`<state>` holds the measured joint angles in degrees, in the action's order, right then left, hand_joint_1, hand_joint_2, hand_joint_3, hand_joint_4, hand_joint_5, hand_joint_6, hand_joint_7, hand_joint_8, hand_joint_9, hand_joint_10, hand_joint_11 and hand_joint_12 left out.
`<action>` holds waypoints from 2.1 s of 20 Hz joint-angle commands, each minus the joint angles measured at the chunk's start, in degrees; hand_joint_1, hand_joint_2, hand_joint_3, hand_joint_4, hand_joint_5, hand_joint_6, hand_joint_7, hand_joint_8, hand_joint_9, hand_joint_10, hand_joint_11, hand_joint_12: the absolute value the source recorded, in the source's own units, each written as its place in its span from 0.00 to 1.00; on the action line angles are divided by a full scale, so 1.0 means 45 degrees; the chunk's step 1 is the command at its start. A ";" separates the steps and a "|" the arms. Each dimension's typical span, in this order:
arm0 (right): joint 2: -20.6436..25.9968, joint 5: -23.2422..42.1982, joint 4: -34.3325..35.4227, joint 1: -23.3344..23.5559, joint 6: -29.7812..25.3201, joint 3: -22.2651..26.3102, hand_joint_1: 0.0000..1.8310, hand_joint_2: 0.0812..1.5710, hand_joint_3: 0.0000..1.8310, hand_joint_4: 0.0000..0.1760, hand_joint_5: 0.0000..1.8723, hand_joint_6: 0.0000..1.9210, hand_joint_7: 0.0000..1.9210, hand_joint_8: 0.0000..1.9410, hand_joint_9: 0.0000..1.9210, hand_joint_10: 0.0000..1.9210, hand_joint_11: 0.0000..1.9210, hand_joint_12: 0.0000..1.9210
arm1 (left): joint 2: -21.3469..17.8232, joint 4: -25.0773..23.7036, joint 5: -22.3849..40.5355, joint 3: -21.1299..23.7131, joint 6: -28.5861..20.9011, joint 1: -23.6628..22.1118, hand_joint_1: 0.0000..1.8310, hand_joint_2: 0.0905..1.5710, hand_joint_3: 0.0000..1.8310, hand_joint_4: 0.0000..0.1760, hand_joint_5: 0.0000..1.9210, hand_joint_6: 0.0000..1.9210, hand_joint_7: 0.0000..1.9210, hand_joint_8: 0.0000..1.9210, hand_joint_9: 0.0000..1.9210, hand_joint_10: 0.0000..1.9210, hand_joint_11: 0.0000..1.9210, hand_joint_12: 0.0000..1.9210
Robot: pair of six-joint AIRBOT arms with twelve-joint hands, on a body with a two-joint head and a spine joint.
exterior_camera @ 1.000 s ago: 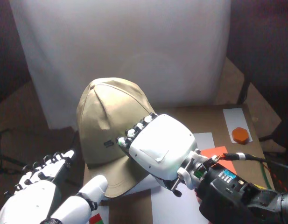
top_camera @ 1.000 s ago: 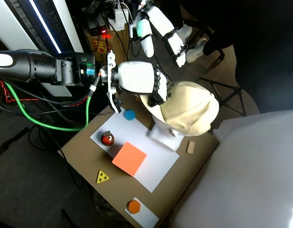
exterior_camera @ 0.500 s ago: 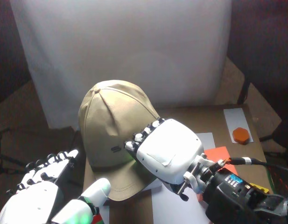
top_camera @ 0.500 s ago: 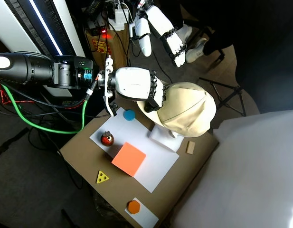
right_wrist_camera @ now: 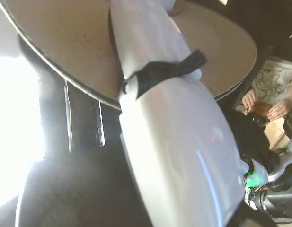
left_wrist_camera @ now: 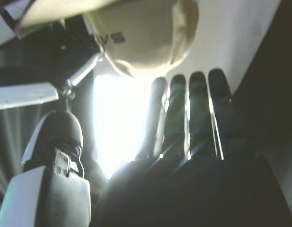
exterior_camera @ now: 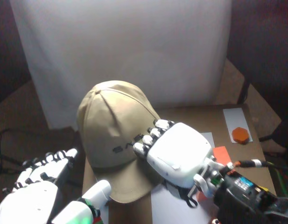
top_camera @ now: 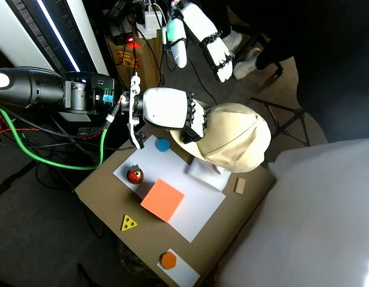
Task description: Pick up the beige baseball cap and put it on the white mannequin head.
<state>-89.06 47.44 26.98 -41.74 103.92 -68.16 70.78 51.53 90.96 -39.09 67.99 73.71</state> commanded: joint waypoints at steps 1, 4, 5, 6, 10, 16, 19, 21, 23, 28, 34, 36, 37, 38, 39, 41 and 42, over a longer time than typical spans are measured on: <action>0.0021 0.0424 0.0101 -0.0122 0.0211 -0.0024 0.51 0.70 0.00 0.00 0.31 0.02 0.31 0.01 0.25 0.08 0.11 0.65 | -0.0115 -0.0703 0.1302 0.0042 0.0087 -0.0152 0.00 0.74 0.00 0.00 0.08 0.00 0.07 0.00 0.07 0.00 0.00 0.24; 0.0361 0.0708 0.0385 -0.0646 0.0582 0.0669 0.46 0.68 0.00 0.00 0.27 0.00 0.27 0.00 0.21 0.01 0.05 0.59 | -0.0578 -0.0012 0.1282 0.0532 0.1011 -0.0581 0.00 0.74 0.00 0.00 0.10 0.00 0.08 0.00 0.07 0.00 0.00 0.24; 0.0382 0.0764 0.0473 -0.0752 0.0753 0.0754 0.46 0.68 0.00 0.00 0.27 0.00 0.27 0.00 0.21 0.01 0.05 0.59 | -0.0667 0.0098 0.1273 0.0637 0.1177 -0.0684 0.00 0.74 0.00 0.00 0.10 0.00 0.08 0.00 0.07 0.00 0.00 0.24; 0.0437 0.0769 0.0566 -0.0939 0.0885 0.0898 0.44 0.66 0.00 0.06 0.23 0.00 0.23 0.00 0.18 0.00 0.01 0.56 | -0.0838 0.0194 0.1273 0.0820 0.1611 -0.0916 0.00 0.73 0.00 0.00 0.11 0.01 0.09 0.00 0.07 0.00 0.00 0.25; 0.0600 0.0774 0.0660 -0.1106 0.1042 0.1112 0.36 0.63 0.00 0.22 0.15 0.00 0.12 0.00 0.08 0.00 0.00 0.37 | -0.1519 0.1443 0.0783 0.1818 0.4356 -0.2239 0.00 0.73 0.00 0.00 0.11 0.00 0.09 0.00 0.07 0.00 0.00 0.24; 0.2172 0.0898 0.1577 -0.0405 0.2041 0.3180 0.27 0.57 0.00 0.51 0.03 0.00 0.00 0.00 0.00 0.00 0.00 0.07 | -0.2139 0.3546 -0.0404 0.2989 0.6331 -0.4229 0.00 0.73 0.00 0.00 0.12 0.00 0.10 0.00 0.08 0.00 0.00 0.26; 0.3506 -0.0258 0.5541 0.0552 0.3827 0.4194 0.27 0.57 0.00 0.51 0.03 0.00 0.00 0.00 0.00 0.00 0.00 0.11 | -0.2254 0.4554 -0.0581 0.3456 0.7242 -0.5161 0.00 0.73 0.00 0.00 0.12 0.00 0.11 0.00 0.08 0.00 0.00 0.26; 0.4418 -0.1306 0.9734 0.1297 0.5226 0.4514 0.27 0.58 0.00 0.51 0.05 0.00 0.05 0.00 0.03 0.00 0.00 0.29 | -0.2261 0.5238 -0.0973 0.3670 0.7931 -0.5870 0.00 0.74 0.00 0.00 0.10 0.00 0.08 0.00 0.07 0.00 0.00 0.25; 0.4956 -0.1358 1.1370 0.1709 0.5705 0.4688 0.27 0.60 0.00 0.44 0.11 0.00 0.18 0.01 0.17 0.02 0.03 0.55 | -0.2330 0.5546 -0.1017 0.3924 0.8222 -0.6286 0.00 0.73 0.00 0.00 0.12 0.00 0.11 0.00 0.11 0.00 0.00 0.33; 0.5888 -0.1698 1.3426 0.2313 0.6230 0.5180 0.42 0.62 0.00 0.00 0.48 0.16 0.43 0.25 0.32 0.73 0.38 0.94 | -0.2368 0.6232 -0.0987 0.4299 0.8778 -0.7180 0.09 0.75 0.00 0.00 0.45 0.02 0.47 0.07 0.44 0.22 0.31 0.56; 0.6111 -0.1720 1.3574 0.2258 0.6133 0.5358 0.50 0.65 0.00 0.00 0.43 0.96 0.42 0.97 0.54 0.99 0.71 1.00 | -0.2230 0.6270 -0.0981 0.4460 0.8187 -0.6873 0.43 0.73 0.00 0.00 0.40 0.91 0.45 0.92 0.47 0.95 0.48 0.97; 0.6127 -0.1693 1.3574 0.2318 0.6006 0.5405 0.51 0.67 0.00 0.00 0.52 1.00 0.59 1.00 0.78 1.00 0.92 1.00 | -0.2035 0.6200 -0.0876 0.4479 0.7959 -0.6569 0.52 0.71 0.00 0.00 0.51 1.00 0.52 1.00 0.53 1.00 0.56 1.00; 0.6135 -0.1608 1.3574 0.2375 0.5984 0.5440 0.51 0.67 0.00 0.00 0.55 1.00 0.64 1.00 0.83 1.00 0.96 1.00 | -0.1841 0.6069 -0.0722 0.4469 0.7701 -0.6321 0.53 0.70 0.00 0.00 0.54 1.00 0.55 1.00 0.56 1.00 0.59 1.00; 0.6136 -0.1496 1.3574 0.2434 0.5972 0.5458 0.49 0.70 0.01 0.00 0.59 1.00 0.72 1.00 0.88 1.00 1.00 1.00 | -0.1625 0.5793 -0.0562 0.4476 0.7279 -0.5979 0.52 0.69 0.00 0.00 0.59 1.00 0.64 1.00 0.64 1.00 0.67 1.00; 0.6147 -0.1492 1.3574 0.2455 0.5972 0.5463 0.49 0.73 0.00 0.00 0.63 1.00 0.76 1.00 0.88 1.00 1.00 1.00 | -0.1534 0.5752 -0.0526 0.4502 0.7183 -0.5861 0.52 0.69 0.00 0.00 0.62 1.00 0.69 1.00 0.69 1.00 0.72 1.00; 0.6247 -0.1595 1.3575 0.2512 0.5976 0.5491 0.51 0.77 0.00 0.70 0.68 1.00 0.79 1.00 0.88 1.00 0.99 1.00 | -0.1443 0.5691 -0.0521 0.4569 0.7192 -0.5754 0.51 0.70 0.00 0.00 0.64 1.00 0.72 1.00 0.76 1.00 0.80 1.00; 0.6324 -0.1743 1.3572 0.2525 0.5976 0.5501 0.53 0.78 0.00 0.94 0.68 1.00 0.79 1.00 0.89 1.00 0.99 1.00 | -0.1440 0.5682 -0.0517 0.4592 0.7200 -0.5754 0.51 0.70 0.00 0.00 0.64 1.00 0.73 1.00 0.77 1.00 0.82 1.00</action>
<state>-60.88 38.46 90.32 -31.22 130.85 -43.59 64.16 81.32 85.21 -18.50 100.60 48.03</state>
